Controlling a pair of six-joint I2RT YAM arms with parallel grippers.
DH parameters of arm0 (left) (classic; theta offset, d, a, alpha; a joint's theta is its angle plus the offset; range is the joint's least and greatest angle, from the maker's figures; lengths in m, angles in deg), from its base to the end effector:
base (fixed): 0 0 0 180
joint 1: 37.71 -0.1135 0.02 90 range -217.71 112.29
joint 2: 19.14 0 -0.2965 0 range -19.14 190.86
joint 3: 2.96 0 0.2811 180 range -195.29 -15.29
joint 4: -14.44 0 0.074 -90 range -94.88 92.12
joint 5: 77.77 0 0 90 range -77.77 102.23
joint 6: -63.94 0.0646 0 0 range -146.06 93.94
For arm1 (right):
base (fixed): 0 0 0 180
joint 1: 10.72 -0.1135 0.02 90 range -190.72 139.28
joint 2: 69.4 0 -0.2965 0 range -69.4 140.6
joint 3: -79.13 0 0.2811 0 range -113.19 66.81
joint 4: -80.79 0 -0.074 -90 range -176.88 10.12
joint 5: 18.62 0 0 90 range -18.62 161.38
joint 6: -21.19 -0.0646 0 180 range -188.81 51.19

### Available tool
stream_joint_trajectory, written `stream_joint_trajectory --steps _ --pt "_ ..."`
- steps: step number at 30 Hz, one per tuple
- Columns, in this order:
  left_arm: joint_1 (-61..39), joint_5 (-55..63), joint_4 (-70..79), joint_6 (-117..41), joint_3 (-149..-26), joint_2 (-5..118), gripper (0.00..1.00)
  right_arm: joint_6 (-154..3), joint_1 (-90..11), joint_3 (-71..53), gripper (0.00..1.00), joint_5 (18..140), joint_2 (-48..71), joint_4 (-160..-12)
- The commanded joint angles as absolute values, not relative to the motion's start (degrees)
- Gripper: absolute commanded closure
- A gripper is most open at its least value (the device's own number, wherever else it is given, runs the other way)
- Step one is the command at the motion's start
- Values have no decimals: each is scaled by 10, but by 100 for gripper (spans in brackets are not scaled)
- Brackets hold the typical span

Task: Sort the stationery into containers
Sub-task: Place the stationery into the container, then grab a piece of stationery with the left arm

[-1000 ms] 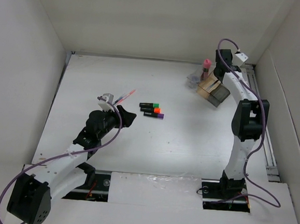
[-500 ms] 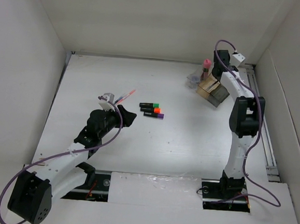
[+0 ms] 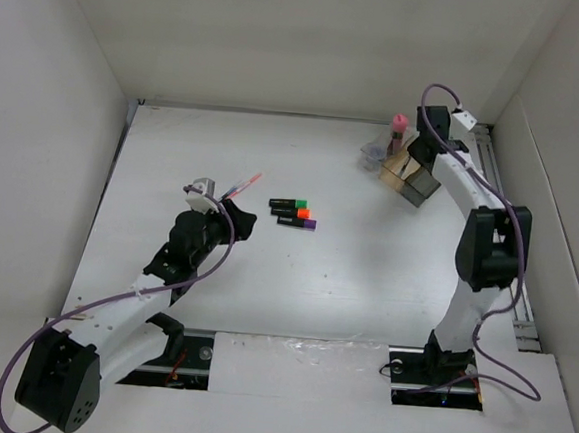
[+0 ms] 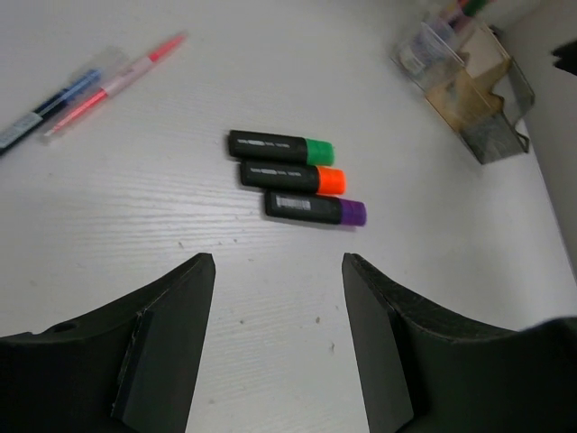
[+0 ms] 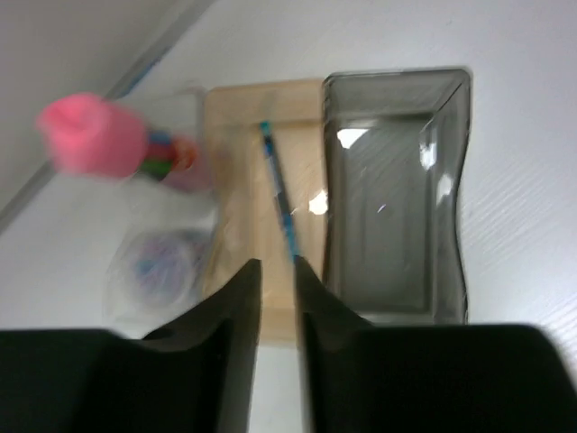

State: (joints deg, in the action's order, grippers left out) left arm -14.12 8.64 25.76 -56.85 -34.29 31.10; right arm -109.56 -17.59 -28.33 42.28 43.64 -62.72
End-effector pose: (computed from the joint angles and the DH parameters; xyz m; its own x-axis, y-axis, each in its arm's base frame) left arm 0.2124 -0.0972 0.2320 -0.3376 -0.4101 -0.8473 0.3300 0.7914 -0.5145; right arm 0.5127 0.0301 0.2716 -0.3382 0.5337 -0.7751 0.6266 0.7422 0.2377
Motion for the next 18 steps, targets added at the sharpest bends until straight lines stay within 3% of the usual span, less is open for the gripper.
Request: stream_joint_trajectory --steps 1,3,5,11,18 --pt "-139 187 246 -571 -381 315 44 -1132 -228 -200 77 485 310 -736" --pt "-139 238 200 -579 -403 336 44 -1138 -255 -111 93 509 248 -769" --pt "-139 300 174 -587 -420 353 44 -1145 -299 -47 99 525 217 -790" --pt "-139 413 106 -592 -518 468 43 -1150 -391 54 100 537 121 -808" --pt "-171 431 68 -603 -598 590 50 -1134 -439 144 96 585 -7 -808"
